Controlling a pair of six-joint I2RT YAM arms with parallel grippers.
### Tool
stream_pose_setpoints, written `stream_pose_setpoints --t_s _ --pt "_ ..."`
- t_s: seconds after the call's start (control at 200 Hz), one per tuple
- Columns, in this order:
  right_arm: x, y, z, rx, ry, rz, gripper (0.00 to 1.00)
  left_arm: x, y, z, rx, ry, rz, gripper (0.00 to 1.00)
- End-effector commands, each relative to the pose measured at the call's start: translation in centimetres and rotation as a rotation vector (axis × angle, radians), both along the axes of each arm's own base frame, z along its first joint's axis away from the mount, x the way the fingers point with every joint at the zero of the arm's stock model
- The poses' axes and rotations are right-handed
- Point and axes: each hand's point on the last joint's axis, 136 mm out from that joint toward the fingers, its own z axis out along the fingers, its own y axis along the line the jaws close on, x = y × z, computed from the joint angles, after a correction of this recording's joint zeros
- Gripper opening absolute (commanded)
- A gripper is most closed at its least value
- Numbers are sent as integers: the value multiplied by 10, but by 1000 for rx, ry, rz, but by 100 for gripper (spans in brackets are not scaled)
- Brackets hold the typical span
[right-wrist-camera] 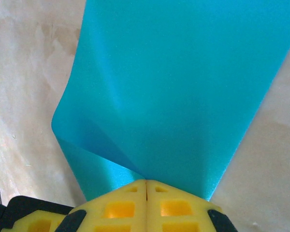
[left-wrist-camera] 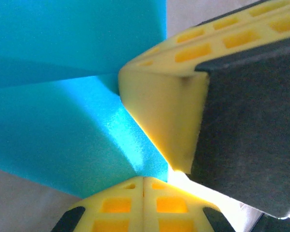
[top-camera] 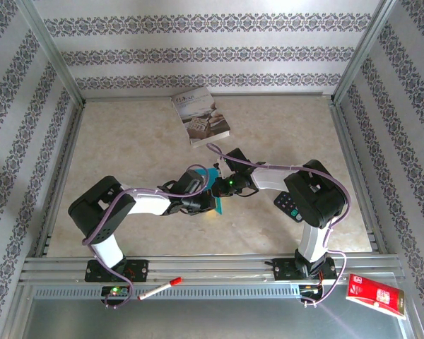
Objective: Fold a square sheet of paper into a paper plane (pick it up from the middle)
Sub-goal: Third fold the triangle at the center of the table.
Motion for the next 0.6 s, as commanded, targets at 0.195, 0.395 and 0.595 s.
stream_pose_setpoints --t_s 0.195,0.395,0.595 --pt "-27 -25 -45 -154 104 -20 1 -20 -15 -2 -3 16 -77 2" --pt "-28 -26 -46 -153 112 -24 1 -21 -24 1 -27 10 -91 3" --pt "-28 -26 -45 -153 109 -25 1 -24 -33 -1 -37 15 -115 6"
